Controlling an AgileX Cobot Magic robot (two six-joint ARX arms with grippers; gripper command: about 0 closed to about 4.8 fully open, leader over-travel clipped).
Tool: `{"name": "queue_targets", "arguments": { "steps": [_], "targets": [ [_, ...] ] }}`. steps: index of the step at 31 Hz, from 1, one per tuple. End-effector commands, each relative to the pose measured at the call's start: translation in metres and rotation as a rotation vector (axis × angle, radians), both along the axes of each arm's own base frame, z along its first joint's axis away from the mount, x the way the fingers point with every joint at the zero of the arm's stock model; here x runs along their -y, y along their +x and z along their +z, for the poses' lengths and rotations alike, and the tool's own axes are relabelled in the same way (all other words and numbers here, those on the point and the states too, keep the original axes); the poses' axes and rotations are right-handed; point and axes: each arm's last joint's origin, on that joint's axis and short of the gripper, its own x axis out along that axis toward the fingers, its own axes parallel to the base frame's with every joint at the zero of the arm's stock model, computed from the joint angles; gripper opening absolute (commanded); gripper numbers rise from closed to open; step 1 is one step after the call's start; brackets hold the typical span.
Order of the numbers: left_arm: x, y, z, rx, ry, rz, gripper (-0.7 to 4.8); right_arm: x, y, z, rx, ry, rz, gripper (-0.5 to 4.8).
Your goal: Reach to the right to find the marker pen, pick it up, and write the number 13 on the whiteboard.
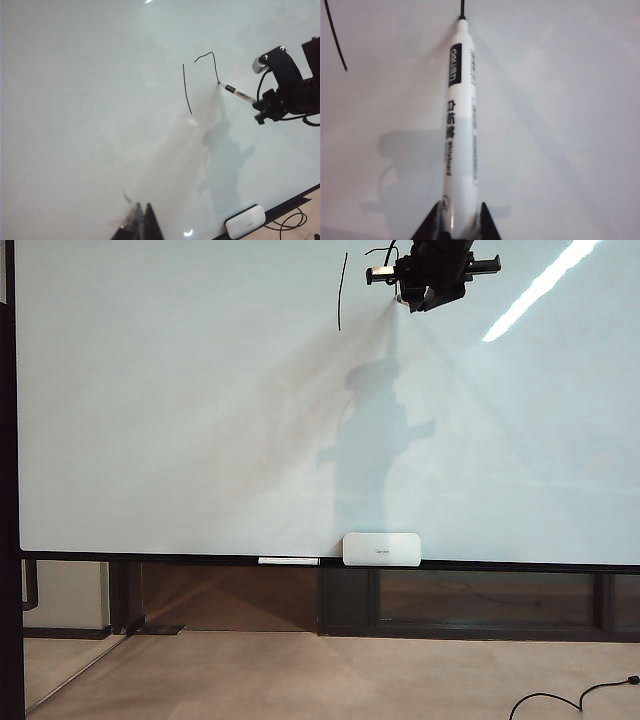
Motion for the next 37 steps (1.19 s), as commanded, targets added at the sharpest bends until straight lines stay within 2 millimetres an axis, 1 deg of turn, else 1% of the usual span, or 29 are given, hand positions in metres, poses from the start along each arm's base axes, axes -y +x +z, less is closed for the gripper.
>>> {"name": "queue_targets", "arguments": {
  "steps": [1,10,17,23,28,37],
  "targets": [
    [0.000,-0.002,0.004,0.027,-0.010,-0.005,-0.05,0.001,-0.002,-0.001,-0.034,0.010,-0.015,-0.05],
    [-0.001,-0.004,0.006,0.047,-0.013,-0.005,-0.05,0.001,0.000,-0.008,-0.072,0.004,-0.014,-0.05],
    [-0.001,-0.005,0.006,0.049,-0.013,-0.005,-0.05,0.000,0.008,-0.026,-0.138,0.014,0.000,-0.05],
    [-0.001,-0.005,0.006,0.049,-0.013,-0.005,-0.05,-0.001,0.008,-0.025,-0.125,0.022,0.004,-0.05],
    [-0.001,-0.004,0.006,0.049,-0.013,-0.005,-0.05,-0.003,0.008,-0.024,-0.119,0.041,0.080,-0.05],
    [-0.001,-0.004,0.006,0.050,-0.014,-0.005,-0.05,-0.007,0.008,-0.022,-0.111,0.060,0.164,-0.05]
  ]
}}
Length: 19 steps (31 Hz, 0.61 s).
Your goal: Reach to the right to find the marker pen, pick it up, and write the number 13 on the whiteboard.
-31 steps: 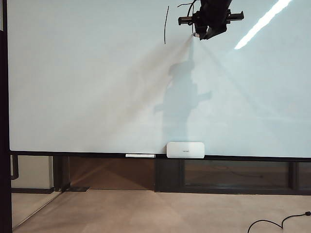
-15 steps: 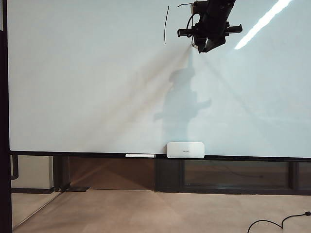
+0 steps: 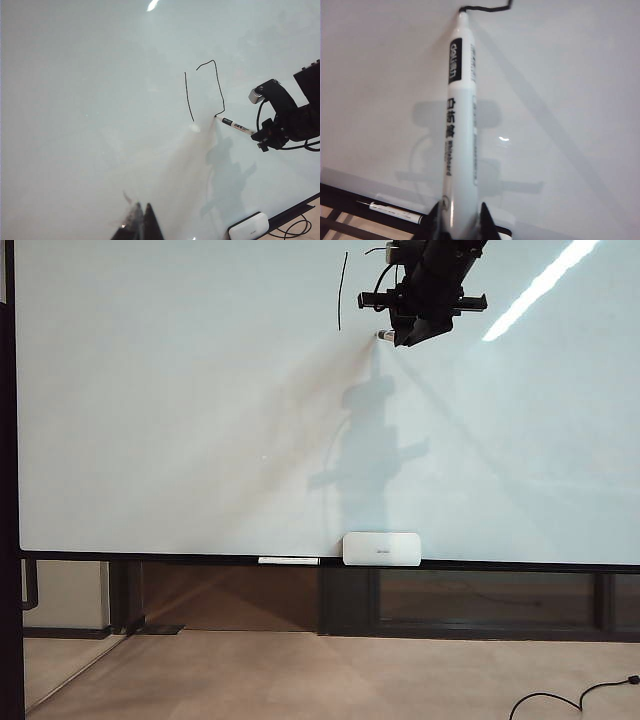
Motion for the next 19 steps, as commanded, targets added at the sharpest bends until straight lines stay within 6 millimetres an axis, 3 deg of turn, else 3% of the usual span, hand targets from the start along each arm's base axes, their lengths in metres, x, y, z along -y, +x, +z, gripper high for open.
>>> {"name": "queue_targets", "arguments": {
  "steps": [1,10,19],
  "targets": [
    [0.000,-0.002,0.004,0.023,-0.009,-0.005,-0.05,-0.002,-0.001,0.005,0.027,0.022,0.038,-0.05],
    [0.000,-0.002,0.004,0.022,-0.009,-0.005,-0.05,-0.004,-0.002,0.008,0.042,0.027,0.058,-0.05],
    [0.000,-0.002,0.003,0.021,-0.008,-0.005,-0.05,-0.010,-0.023,0.041,0.140,0.034,0.086,-0.05]
  ]
}}
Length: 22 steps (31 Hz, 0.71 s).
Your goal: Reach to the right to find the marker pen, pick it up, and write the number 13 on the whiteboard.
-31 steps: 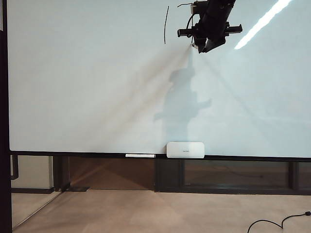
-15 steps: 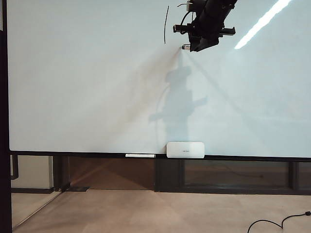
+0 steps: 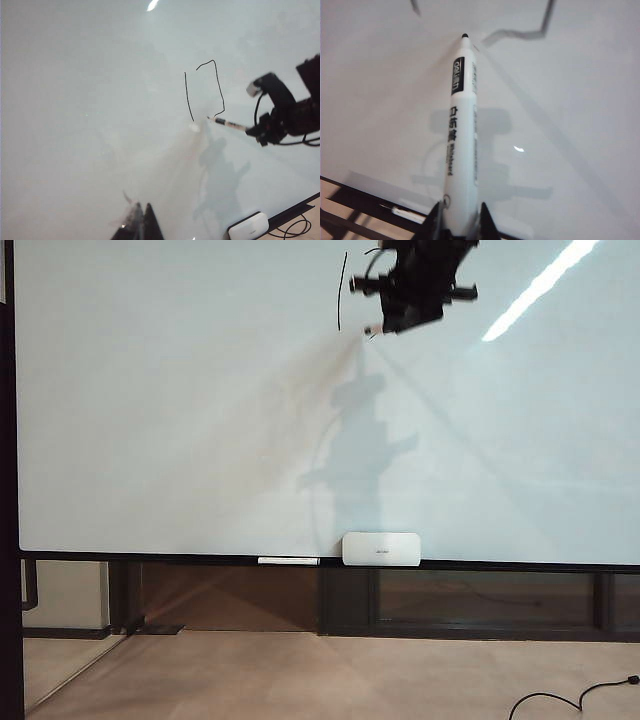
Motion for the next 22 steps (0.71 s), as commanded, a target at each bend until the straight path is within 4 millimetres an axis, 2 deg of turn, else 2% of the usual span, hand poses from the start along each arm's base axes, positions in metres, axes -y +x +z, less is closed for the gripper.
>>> {"name": "queue_targets", "arguments": {
  "steps": [1,7,22],
  "targets": [
    [0.000,-0.002,0.003,0.021,-0.008,-0.005,-0.05,-0.001,-0.013,0.029,0.117,0.021,0.017,-0.05],
    [0.000,-0.002,0.004,0.022,-0.008,-0.005,-0.05,0.000,-0.017,0.044,0.207,0.054,0.017,-0.05],
    [0.000,-0.002,0.004,0.030,-0.005,-0.004,-0.05,0.003,-0.016,0.044,0.225,0.036,0.012,-0.05]
  ]
}}
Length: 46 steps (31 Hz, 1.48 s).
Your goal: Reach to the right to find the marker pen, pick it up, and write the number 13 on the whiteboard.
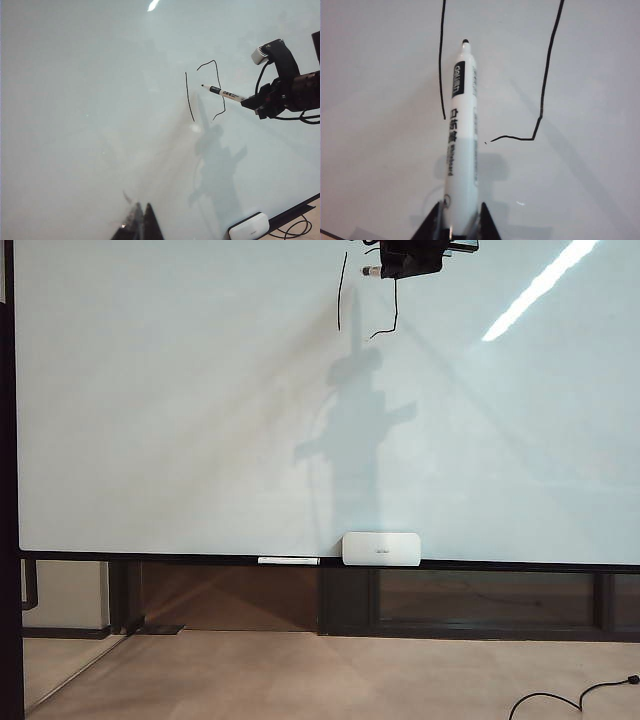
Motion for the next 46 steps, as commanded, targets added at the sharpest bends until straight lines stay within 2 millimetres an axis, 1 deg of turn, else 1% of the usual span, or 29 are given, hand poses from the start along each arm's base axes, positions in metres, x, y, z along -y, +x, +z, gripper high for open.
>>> {"name": "queue_targets", "arguments": {
  "steps": [1,6,14,24,34,46],
  "targets": [
    [0.000,-0.002,0.004,0.030,-0.002,-0.003,-0.05,0.001,-0.002,0.006,0.040,-0.015,0.002,-0.05],
    [0.000,-0.002,0.004,0.032,0.000,-0.002,-0.05,0.001,-0.002,0.007,0.052,-0.021,0.002,-0.05],
    [0.000,-0.002,0.005,0.037,0.000,-0.002,-0.05,0.001,-0.002,0.004,0.023,-0.031,-0.003,-0.05],
    [0.000,-0.002,0.005,0.037,0.000,-0.002,-0.05,0.002,-0.001,0.003,0.013,-0.036,-0.040,-0.05],
    [0.000,-0.003,0.005,0.047,-0.002,-0.002,-0.05,0.005,0.008,-0.009,-0.022,-0.031,-0.050,-0.05],
    [0.000,-0.003,0.006,0.051,0.004,0.000,-0.05,0.005,0.010,-0.009,0.005,-0.019,-0.053,-0.05]
  ]
}}
